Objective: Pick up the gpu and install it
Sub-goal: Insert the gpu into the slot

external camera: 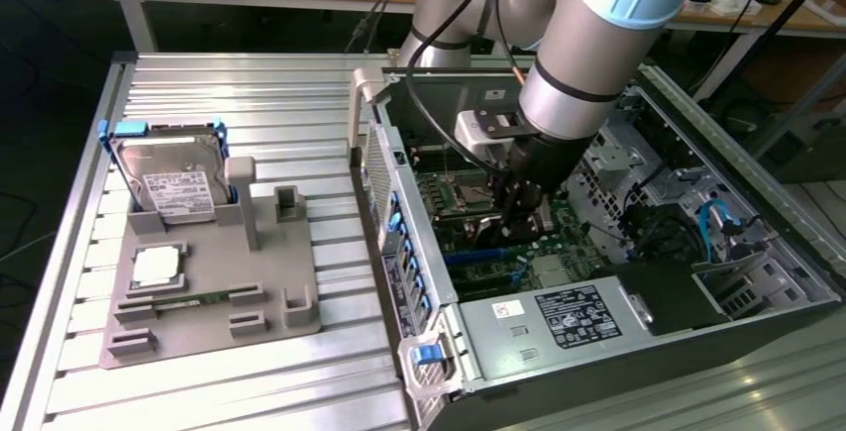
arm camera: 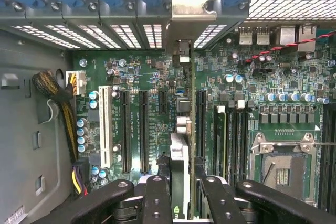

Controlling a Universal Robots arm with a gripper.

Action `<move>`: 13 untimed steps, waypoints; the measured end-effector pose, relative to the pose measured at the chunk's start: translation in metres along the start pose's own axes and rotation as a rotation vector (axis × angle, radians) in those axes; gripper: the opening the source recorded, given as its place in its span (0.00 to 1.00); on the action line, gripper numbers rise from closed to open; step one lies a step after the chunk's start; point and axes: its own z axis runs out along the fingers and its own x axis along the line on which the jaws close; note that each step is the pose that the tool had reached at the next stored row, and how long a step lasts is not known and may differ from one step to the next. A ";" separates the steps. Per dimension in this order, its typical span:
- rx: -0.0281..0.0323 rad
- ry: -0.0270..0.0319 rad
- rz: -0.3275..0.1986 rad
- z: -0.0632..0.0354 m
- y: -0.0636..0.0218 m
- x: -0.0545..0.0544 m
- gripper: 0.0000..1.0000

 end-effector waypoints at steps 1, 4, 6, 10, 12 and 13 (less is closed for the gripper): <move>0.0000 0.0000 0.000 0.0000 0.0000 0.000 0.27; -0.0001 0.0002 0.000 -0.0001 0.0001 0.000 0.27; -0.0001 0.0003 0.000 -0.0001 0.0006 0.000 0.27; -0.0002 0.0001 0.000 0.0006 0.0022 0.000 0.27; -0.0001 -0.0001 0.000 0.0017 0.0024 0.000 0.27; 0.0000 -0.0001 0.000 0.0023 0.0026 0.000 0.27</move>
